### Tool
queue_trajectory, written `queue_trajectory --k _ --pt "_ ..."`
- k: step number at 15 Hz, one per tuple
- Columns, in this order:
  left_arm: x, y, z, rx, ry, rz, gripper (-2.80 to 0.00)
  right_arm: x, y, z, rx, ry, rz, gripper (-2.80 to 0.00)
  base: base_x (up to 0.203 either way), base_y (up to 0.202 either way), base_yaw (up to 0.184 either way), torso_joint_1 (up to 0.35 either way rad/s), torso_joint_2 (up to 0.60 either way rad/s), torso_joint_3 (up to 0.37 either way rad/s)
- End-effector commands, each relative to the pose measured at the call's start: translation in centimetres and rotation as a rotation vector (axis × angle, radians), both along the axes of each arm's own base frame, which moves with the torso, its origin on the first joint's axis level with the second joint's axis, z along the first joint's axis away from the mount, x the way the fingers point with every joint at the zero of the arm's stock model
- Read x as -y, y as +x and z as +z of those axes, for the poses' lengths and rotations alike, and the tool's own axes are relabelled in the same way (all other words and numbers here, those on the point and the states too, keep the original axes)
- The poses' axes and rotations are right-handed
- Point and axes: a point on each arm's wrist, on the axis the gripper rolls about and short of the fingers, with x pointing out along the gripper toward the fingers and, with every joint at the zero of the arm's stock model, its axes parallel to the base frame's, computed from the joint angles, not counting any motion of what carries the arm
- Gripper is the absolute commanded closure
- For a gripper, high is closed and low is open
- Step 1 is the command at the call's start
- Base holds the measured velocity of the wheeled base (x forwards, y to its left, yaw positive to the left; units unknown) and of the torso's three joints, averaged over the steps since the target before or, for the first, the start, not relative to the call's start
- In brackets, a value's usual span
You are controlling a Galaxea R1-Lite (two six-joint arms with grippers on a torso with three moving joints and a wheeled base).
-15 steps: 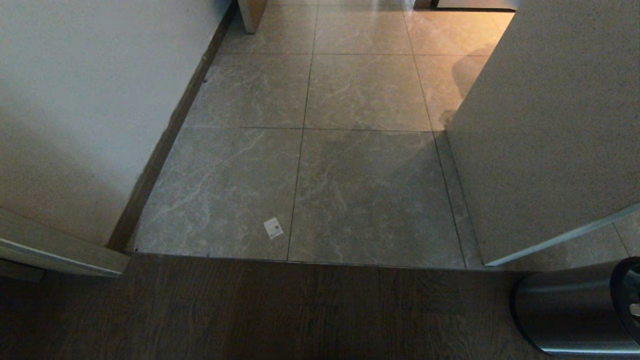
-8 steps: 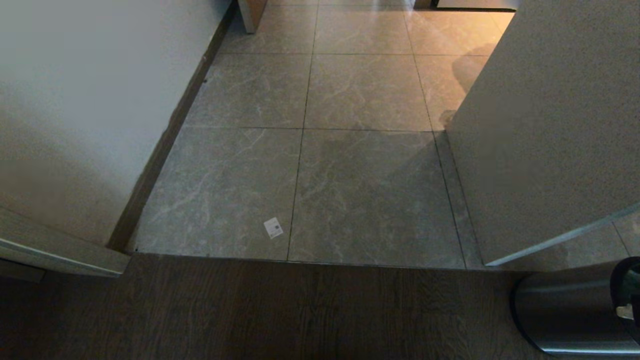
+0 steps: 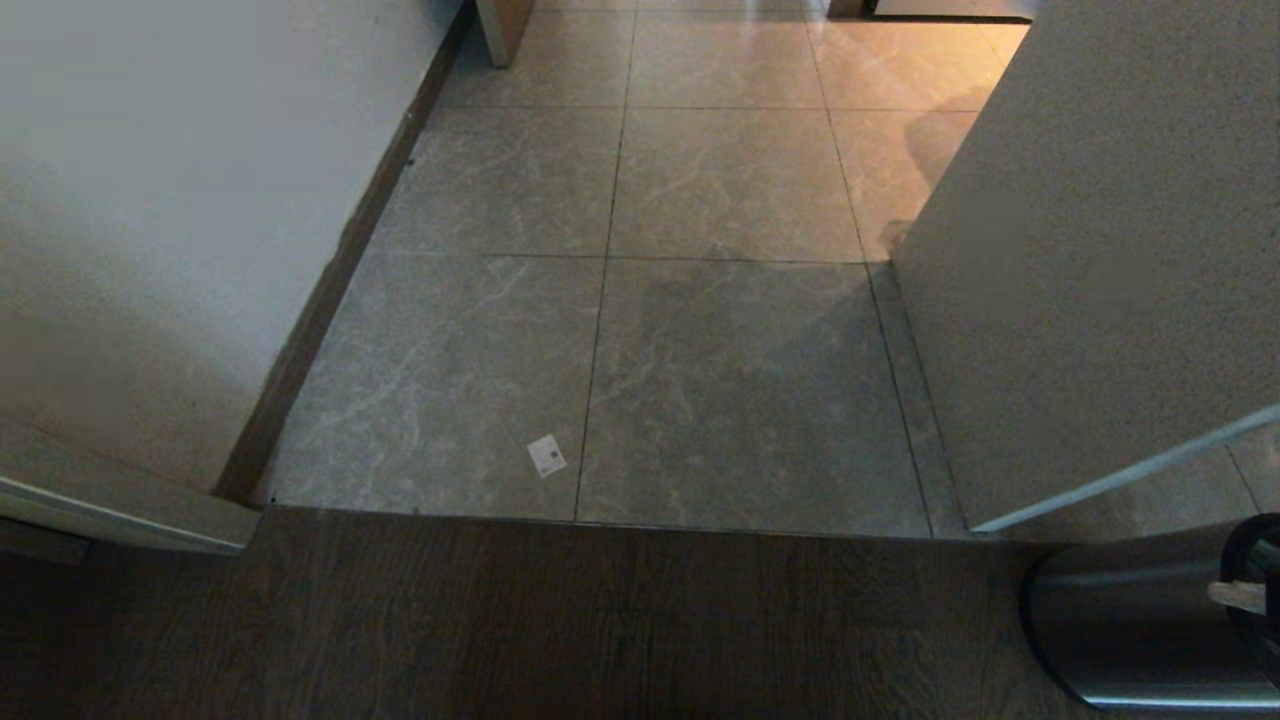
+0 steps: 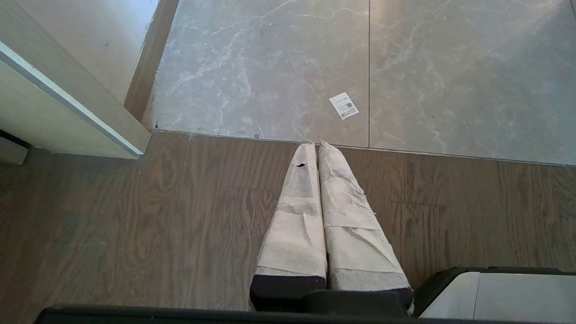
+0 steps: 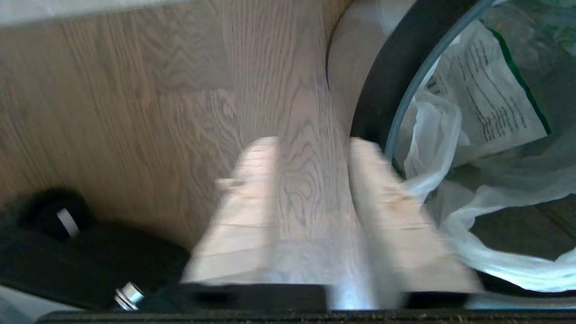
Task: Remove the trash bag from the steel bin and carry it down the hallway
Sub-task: Place the outer trash can on the ground
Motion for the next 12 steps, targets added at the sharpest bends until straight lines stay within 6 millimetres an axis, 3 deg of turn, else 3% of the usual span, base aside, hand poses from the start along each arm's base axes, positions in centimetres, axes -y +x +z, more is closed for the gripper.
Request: queue_trajectory --k 1,8,12 --pt "0.0 0.0 0.0 0.000 0.000 0.001 0.00 -0.2 -0.5 0.0 -0.005 -0.007 0.015 -2.80 0.000 0.000 0.000 0.000 0.00 0.000" --pt "0.0 0.0 0.0 0.000 0.000 0.001 0.00 1.0 -2.2 -0.6 -0.091 0.014 0.019 -2.80 0.000 0.000 0.000 0.000 0.00 0.000" --pt "0.0 0.0 0.0 0.000 0.000 0.001 0.00 2.1 -1.9 -1.7 -0.100 0.020 0.038 -2.80 0.000 0.000 0.000 0.000 0.00 0.000"
